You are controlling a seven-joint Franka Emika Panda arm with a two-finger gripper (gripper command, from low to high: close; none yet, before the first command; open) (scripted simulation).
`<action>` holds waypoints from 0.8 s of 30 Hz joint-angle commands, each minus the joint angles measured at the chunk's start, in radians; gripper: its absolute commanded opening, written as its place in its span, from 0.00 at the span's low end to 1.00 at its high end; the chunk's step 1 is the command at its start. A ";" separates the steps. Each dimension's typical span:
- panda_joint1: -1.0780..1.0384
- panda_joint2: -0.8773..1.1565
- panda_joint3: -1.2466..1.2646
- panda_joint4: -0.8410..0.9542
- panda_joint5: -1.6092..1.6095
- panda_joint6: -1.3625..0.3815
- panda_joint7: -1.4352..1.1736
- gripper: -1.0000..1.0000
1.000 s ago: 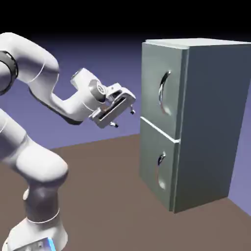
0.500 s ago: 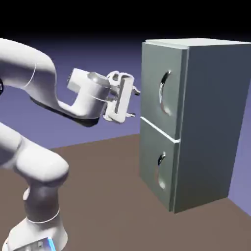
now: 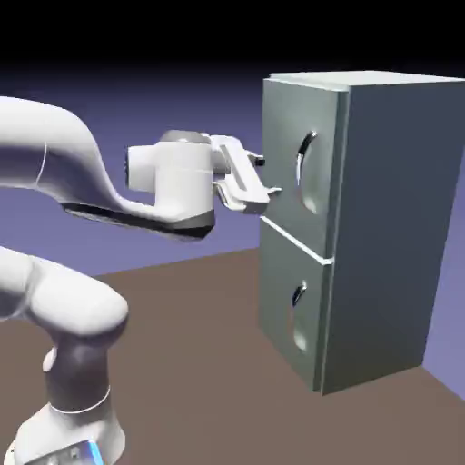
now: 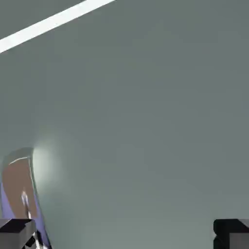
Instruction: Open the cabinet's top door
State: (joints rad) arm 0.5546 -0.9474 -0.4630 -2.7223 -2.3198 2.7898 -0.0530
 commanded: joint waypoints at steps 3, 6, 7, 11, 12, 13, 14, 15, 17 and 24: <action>0.006 -0.031 -0.043 0.005 -0.131 0.008 -0.067 1.00; 0.012 -0.062 -0.086 0.010 -0.261 0.016 -0.135 1.00; 0.014 -0.072 -0.100 0.011 -0.305 0.019 -0.157 1.00; 0.067 -0.064 -0.169 0.023 -0.340 0.006 -0.148 1.00; 0.104 -0.032 -0.191 0.050 -0.357 -0.010 -0.134 1.00; 0.140 0.001 -0.214 0.077 -0.374 -0.026 -0.120 1.00; 0.176 0.033 -0.236 0.104 -0.391 -0.042 -0.106 1.00; 0.187 0.042 -0.243 0.112 -0.395 -0.047 -0.101 1.00; 0.187 0.042 -0.243 0.112 -0.395 -0.047 -0.101 0.00; -0.013 -0.025 0.002 -0.042 -0.095 -0.182 -0.216 0.00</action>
State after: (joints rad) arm 0.5420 -0.9721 -0.4609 -2.7642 -2.4140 2.6068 -0.2694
